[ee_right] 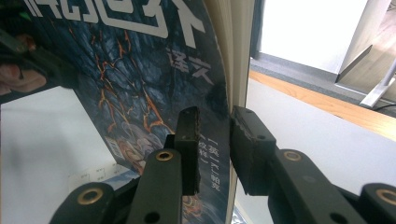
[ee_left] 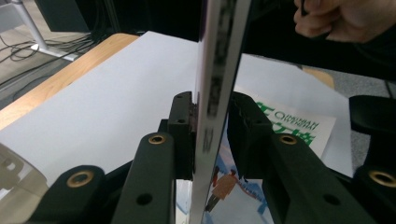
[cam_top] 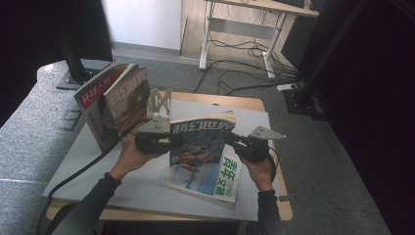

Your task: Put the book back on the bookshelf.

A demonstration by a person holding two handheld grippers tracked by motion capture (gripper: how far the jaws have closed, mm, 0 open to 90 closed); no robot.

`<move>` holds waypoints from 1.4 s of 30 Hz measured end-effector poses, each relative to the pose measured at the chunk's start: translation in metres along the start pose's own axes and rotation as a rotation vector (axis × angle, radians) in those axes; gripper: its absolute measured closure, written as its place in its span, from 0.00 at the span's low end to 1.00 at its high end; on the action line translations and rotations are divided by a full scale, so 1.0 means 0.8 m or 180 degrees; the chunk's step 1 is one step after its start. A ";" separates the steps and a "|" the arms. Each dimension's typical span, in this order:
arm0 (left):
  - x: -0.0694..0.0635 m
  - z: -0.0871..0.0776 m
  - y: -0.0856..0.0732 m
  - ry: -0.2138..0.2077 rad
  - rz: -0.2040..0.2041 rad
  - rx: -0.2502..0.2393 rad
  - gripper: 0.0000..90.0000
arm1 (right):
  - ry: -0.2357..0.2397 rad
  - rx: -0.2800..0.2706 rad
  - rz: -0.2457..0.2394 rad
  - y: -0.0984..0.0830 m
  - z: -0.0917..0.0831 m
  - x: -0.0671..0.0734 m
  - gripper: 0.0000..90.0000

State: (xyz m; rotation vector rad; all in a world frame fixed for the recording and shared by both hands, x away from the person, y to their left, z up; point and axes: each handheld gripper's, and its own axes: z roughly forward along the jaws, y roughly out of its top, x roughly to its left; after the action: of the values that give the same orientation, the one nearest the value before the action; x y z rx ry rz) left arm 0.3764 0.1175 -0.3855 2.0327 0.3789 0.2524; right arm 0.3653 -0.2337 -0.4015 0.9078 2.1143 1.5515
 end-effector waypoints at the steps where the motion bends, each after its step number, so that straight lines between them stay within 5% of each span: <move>1: 0.000 -0.001 0.003 0.0009 0.0014 0.0004 0.79 | 0.0005 -0.0005 0.0004 -0.001 0.000 0.000 0.78; 9: -0.004 -0.006 0.032 0.0090 0.0160 0.0002 0.80 | 0.0023 -0.0008 0.0002 -0.003 0.000 0.000 0.77; 18: -0.003 -0.007 0.056 0.0095 0.0176 -0.0105 0.82 | 0.0026 -0.0021 0.0004 -0.003 0.000 0.001 0.77; 31: -0.007 -0.006 0.057 0.0154 0.0210 -0.0083 0.91 | 0.0006 0.0018 0.0021 -0.012 0.001 -0.002 0.75; 42: -0.008 -0.006 0.058 0.0173 0.0211 -0.0068 0.91 | -0.0146 0.0225 0.0083 -0.049 -0.009 -0.016 0.57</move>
State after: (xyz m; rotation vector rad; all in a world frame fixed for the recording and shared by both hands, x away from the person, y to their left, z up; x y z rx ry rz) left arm 0.3766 0.0988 -0.3425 2.0228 0.3415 0.3518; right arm 0.3593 -0.2546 -0.4371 0.9888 2.1452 1.4626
